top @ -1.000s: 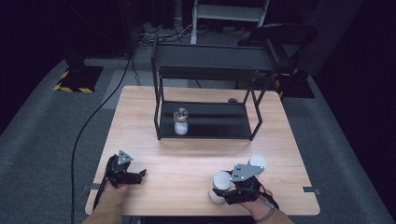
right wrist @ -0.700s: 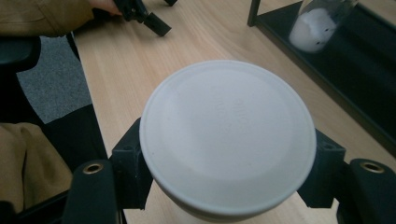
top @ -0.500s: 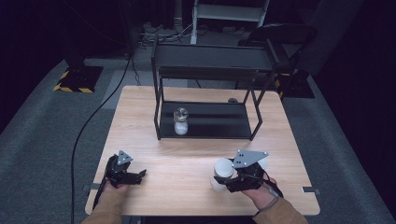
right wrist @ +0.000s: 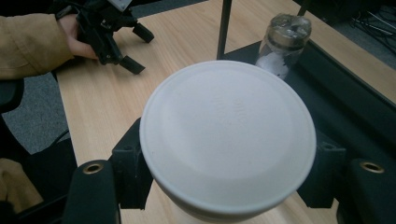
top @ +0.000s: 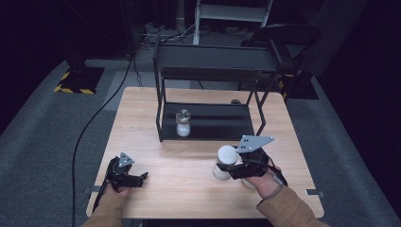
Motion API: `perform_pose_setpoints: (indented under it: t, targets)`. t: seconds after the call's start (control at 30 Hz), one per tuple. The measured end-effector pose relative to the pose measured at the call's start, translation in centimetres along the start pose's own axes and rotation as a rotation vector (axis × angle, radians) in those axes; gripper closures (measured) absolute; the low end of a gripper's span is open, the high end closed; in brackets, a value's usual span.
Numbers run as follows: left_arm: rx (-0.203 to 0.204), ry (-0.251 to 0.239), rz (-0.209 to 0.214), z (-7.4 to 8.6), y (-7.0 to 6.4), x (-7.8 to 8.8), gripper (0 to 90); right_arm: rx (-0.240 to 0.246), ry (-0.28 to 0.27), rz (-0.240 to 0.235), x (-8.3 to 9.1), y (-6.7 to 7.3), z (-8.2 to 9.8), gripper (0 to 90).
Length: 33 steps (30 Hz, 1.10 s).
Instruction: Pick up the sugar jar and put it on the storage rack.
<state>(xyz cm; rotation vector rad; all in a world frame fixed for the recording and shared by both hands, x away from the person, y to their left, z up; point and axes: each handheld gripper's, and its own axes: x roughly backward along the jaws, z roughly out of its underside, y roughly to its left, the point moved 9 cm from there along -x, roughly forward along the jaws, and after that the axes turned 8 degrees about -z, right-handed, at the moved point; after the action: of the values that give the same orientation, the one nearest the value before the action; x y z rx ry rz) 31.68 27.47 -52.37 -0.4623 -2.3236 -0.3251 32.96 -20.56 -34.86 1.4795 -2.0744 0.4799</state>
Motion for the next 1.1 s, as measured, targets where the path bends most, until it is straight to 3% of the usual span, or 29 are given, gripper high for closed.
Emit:
perform_pose_setpoints:
  t: [0.43, 0.63, 1.1]
  targets:
    - [-0.004, -0.001, 0.003, 0.0, 0.0, 0.0, 2.7, -0.027, -0.016, 0.021, 0.1, -2.7, -2.2, 33.4]
    - [-0.002, -0.001, 0.003, 0.0, 0.0, 0.0, 2.7, -0.030, -0.004, 0.040, -0.3, -4.1, -3.6, 33.5]
    - [-0.001, 0.000, 0.002, 0.0, 0.0, 0.0, 2.7, -0.096, -0.006, 0.069, -2.1, -7.1, -5.6, 33.5]
